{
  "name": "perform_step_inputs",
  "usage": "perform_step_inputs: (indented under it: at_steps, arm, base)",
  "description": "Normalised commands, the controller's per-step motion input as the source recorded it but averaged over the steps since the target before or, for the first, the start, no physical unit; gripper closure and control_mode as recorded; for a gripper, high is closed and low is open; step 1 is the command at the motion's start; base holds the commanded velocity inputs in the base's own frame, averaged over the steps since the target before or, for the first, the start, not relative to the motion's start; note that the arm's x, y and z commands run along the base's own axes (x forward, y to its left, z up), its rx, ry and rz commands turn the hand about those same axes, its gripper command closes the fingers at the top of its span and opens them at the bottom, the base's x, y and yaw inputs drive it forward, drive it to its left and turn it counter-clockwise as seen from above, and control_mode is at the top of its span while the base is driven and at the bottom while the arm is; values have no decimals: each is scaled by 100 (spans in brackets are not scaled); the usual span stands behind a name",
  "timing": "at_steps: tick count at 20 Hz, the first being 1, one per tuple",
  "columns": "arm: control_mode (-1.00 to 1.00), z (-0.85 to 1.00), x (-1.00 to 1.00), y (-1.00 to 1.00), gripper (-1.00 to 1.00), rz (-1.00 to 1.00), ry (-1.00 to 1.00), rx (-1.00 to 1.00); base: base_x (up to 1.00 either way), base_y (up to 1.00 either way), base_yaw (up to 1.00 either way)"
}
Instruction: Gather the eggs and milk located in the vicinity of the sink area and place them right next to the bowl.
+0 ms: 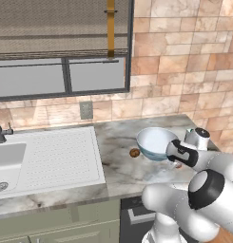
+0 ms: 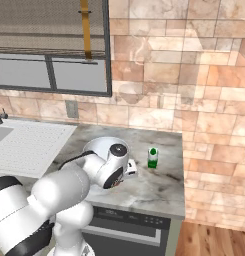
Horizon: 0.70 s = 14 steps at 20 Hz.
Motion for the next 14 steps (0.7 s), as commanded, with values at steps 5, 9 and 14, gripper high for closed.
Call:
perform_step_inputs:
  at_steps: [5,9,14]
  arm:
    - [-100,-2,16,0,100,0,-10,2]
    - [-100,-3,20,0,100,0,-6,3]
    - [-100,-1,3,1,100,0,-4,1]
  base:
    - [0,0,0]
    - [0,0,0]
    - [0,0,0]
